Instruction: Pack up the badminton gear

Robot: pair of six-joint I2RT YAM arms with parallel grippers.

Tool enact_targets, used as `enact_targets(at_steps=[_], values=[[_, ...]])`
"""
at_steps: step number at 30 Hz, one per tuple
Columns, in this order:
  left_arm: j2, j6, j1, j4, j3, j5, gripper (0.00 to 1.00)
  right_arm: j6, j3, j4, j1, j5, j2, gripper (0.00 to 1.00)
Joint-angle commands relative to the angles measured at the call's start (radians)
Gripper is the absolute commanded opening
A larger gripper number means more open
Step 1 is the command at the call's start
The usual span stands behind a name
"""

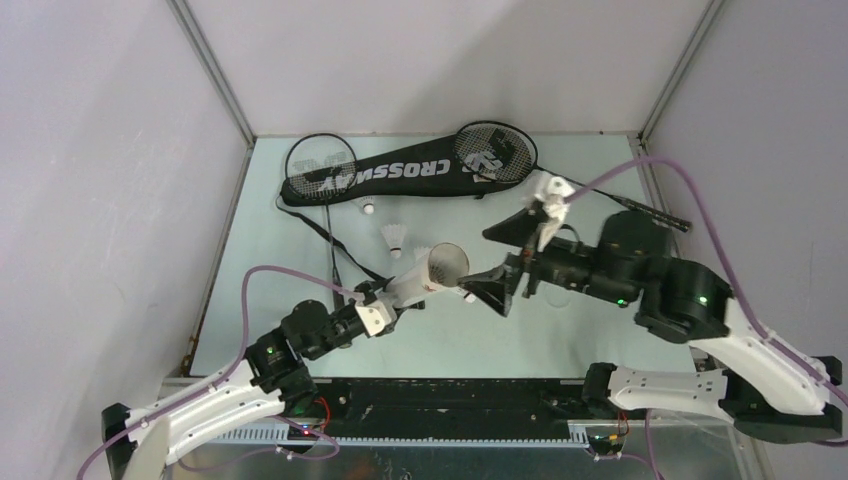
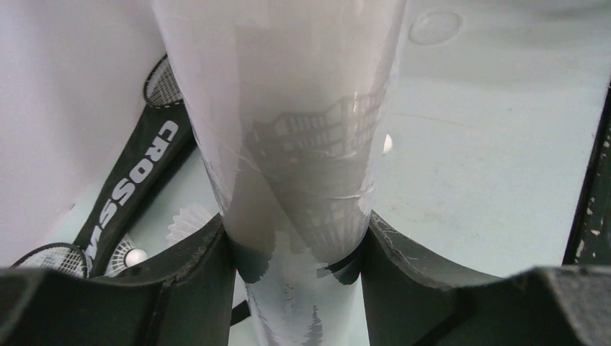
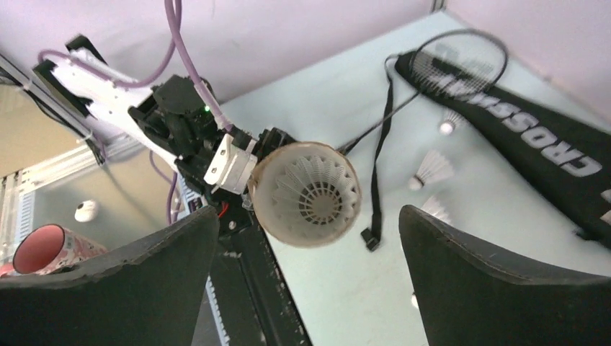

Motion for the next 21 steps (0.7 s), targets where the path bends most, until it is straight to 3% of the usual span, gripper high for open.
enact_targets(at_steps=[1,6,10,12,15,21], values=[[-0.025,-0.024,-0.006,0.125,-0.008,-0.062,0.0,-0.068,0.042,0.045,0.0,0.039,-0.068,0.99],[-0.039,-0.061,-0.006,0.175,-0.02,-0.184,0.0,-0.04,-0.028,0.08,-0.054,0.133,-0.117,0.99],[-0.045,-0.134,-0.007,0.259,-0.018,-0.389,0.0,0.061,-0.143,0.089,-0.209,0.178,-0.107,0.99],[-0.038,-0.183,-0.006,0.319,-0.013,-0.514,0.0,0.077,-0.228,0.123,-0.305,0.131,-0.072,0.99],[-0.023,-0.241,-0.007,0.309,0.019,-0.7,0.0,0.046,-0.304,0.206,-0.434,-0.088,0.035,0.99],[0.036,-0.304,-0.006,0.192,0.11,-0.98,0.0,-0.146,-0.257,0.478,-0.472,-0.38,0.434,0.97]])
